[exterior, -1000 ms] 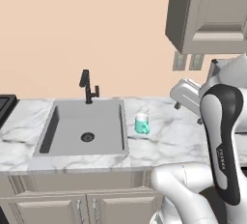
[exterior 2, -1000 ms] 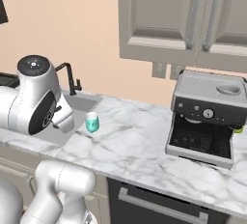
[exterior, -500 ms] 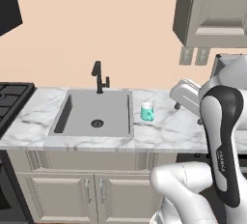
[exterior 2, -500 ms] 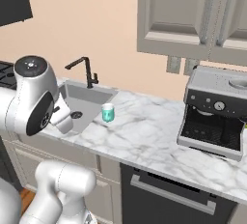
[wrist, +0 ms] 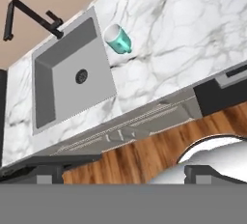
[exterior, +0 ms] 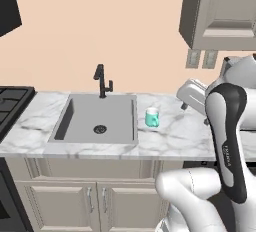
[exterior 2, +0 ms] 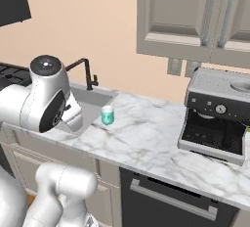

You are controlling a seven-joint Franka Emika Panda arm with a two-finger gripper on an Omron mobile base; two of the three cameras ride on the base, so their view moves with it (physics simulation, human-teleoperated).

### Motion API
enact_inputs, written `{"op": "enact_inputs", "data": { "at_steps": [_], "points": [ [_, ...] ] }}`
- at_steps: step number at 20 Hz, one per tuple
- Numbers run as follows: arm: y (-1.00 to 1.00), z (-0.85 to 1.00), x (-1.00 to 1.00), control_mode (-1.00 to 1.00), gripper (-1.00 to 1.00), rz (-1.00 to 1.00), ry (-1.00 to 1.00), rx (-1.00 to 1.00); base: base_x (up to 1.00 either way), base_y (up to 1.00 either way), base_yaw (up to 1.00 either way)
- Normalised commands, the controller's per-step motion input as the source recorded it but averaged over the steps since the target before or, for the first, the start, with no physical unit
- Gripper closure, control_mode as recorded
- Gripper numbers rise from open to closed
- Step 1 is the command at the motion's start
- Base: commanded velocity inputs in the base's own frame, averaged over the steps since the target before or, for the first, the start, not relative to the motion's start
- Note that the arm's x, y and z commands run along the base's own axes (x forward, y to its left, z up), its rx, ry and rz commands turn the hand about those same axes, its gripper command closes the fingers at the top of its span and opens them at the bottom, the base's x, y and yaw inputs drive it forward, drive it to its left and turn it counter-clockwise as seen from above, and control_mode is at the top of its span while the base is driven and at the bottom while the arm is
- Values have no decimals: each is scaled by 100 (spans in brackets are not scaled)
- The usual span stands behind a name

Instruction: Move the mug from next to the sink to the open cabinet. Then, move the bowl with the apple to the fridge to clear the area for faucet cleaning.

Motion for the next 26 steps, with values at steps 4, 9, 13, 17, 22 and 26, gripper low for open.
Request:
{"op": "enact_inputs", "data": {
  "at_steps": [4,9,13,17,22,26],
  "points": [
    [-26,-28,100,-100,-100,19,0,-3,0,0,0],
    [-11,-59,100,-100,-100,28,5,-14,0,0,0],
    [19,-100,100,-100,-100,23,29,-33,0,0,0],
    [14,-100,100,-100,-100,9,30,-36,0,0,0],
    [3,-68,84,-100,-100,2,5,-10,0,0,0],
    [-25,-18,64,-100,-100,0,-5,5,0,0,0]
  ]
}}
